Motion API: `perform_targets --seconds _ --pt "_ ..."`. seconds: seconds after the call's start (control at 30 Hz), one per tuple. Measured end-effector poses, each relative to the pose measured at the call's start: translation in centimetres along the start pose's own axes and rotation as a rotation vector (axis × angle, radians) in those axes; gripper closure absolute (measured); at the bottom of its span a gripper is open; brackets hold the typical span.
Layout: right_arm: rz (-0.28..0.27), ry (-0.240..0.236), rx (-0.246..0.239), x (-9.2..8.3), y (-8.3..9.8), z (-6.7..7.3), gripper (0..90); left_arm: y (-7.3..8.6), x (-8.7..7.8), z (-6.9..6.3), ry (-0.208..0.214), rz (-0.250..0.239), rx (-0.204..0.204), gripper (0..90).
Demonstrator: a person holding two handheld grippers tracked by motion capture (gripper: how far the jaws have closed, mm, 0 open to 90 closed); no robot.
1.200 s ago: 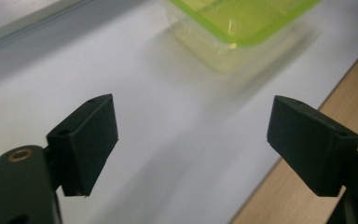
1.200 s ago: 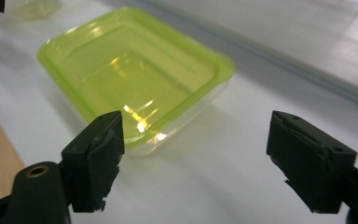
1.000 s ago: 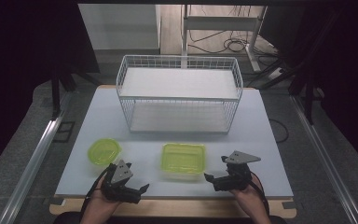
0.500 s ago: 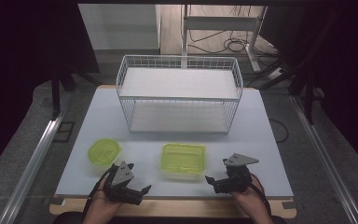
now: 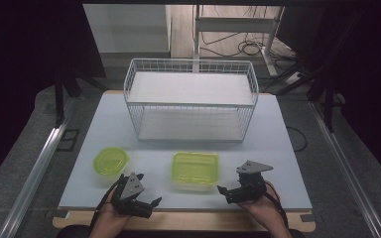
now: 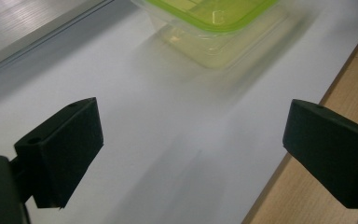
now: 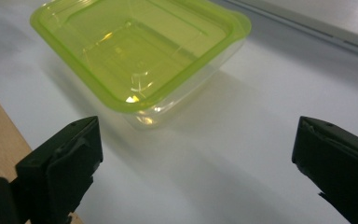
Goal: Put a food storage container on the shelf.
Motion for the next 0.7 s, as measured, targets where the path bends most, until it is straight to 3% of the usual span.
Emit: perform_targets --seconds 0.1,0.27,0.43,0.53,0.7 --pt "-0.01 0.0 0.01 -0.2 -0.6 -0.1 13.4 -0.1 0.0 -0.1 0.001 -0.004 0.005 4.6" --pt "-0.002 -0.047 0.05 -0.3 -1.6 -0.9 24.3 0.0 0.1 0.0 0.0 -0.001 0.008 4.6" --pt "0.014 -0.093 0.107 0.5 -2.4 -1.5 27.2 0.0 0.1 -0.1 0.001 0.005 0.021 4.5" --pt "0.03 -0.097 0.1 1.3 -2.8 -1.7 29.7 0.0 0.2 -0.2 -0.001 0.004 0.025 4.5" --pt "0.064 -0.137 0.133 2.7 -3.3 -2.2 35.1 0.0 0.2 -0.2 -0.004 0.008 0.03 4.4"
Point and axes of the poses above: each handheld gripper's, and its own axes: x roughly forward along the jaws, y roughly out of its underside, z roughly to its left, the point moved 4 cm from there along x, roughly forward along the jaws, and after that the axes turned 1 degree about z, right-handed, at the moved point
